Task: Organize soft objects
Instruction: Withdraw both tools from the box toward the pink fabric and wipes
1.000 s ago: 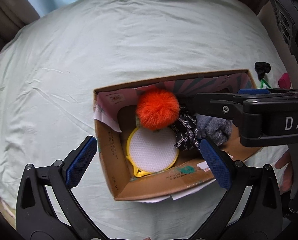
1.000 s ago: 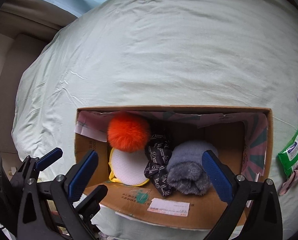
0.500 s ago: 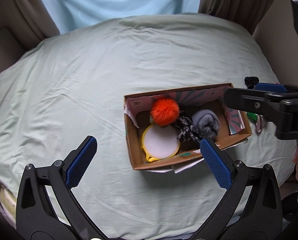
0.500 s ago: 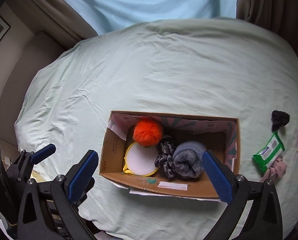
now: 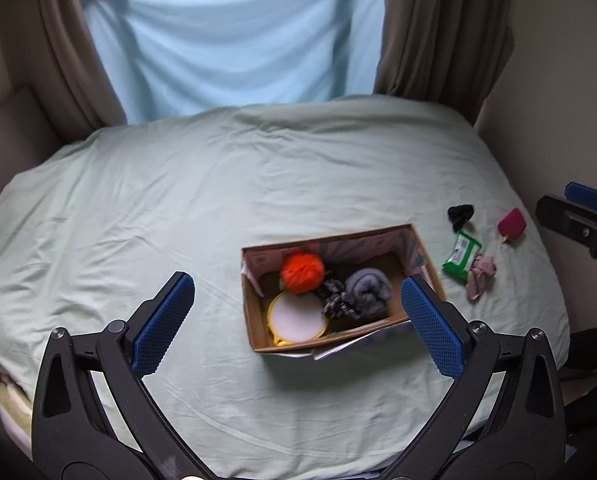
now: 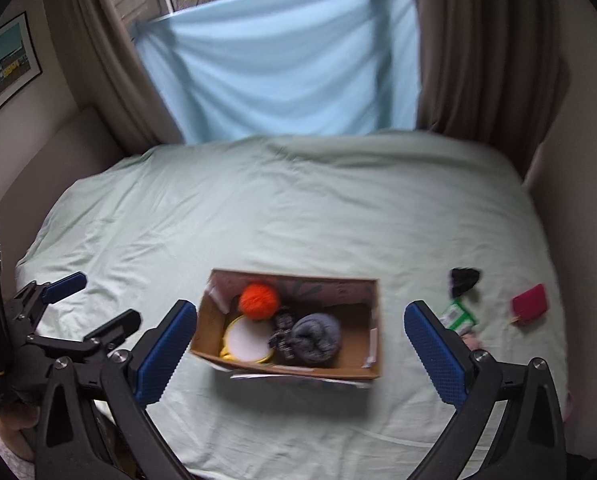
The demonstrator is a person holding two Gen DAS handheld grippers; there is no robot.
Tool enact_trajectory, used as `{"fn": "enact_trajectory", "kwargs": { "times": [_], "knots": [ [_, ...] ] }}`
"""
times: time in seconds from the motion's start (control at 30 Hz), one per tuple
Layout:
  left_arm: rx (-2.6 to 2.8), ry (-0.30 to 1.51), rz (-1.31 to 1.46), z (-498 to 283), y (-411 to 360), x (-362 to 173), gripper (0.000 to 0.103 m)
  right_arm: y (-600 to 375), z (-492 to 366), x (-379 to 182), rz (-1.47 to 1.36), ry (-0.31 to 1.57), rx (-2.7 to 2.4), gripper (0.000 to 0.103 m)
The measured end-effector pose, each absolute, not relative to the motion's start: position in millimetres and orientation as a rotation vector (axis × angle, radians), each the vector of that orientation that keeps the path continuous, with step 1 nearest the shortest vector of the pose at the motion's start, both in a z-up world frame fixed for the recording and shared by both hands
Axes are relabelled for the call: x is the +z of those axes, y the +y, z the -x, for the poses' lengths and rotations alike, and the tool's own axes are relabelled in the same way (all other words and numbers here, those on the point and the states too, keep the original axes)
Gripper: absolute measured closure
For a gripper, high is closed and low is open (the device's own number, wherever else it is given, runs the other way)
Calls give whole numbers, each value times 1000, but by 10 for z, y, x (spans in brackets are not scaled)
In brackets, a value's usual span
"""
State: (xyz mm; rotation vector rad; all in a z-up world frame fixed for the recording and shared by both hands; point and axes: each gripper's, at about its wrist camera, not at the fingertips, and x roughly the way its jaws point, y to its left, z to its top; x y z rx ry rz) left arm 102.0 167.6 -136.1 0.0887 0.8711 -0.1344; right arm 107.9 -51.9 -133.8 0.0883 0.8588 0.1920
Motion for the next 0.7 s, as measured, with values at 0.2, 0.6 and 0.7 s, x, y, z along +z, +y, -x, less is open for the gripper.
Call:
{"fn": "enact_trajectory", "kwargs": {
  "times": [0.2, 0.6, 0.7],
  "knots": [
    [-185, 822, -97, -873, 1216, -1207, 0, -1092, -823, -1166, -100, 788, 76, 0],
    [-186, 760, -113, -710, -116, -1160, 0, -2358, -544, -1259, -105, 756, 47, 0],
    [-193, 769, -128, -733, -508, -1279, 0, -2746, -568, -1363, -112, 768, 52, 0]
  ]
}}
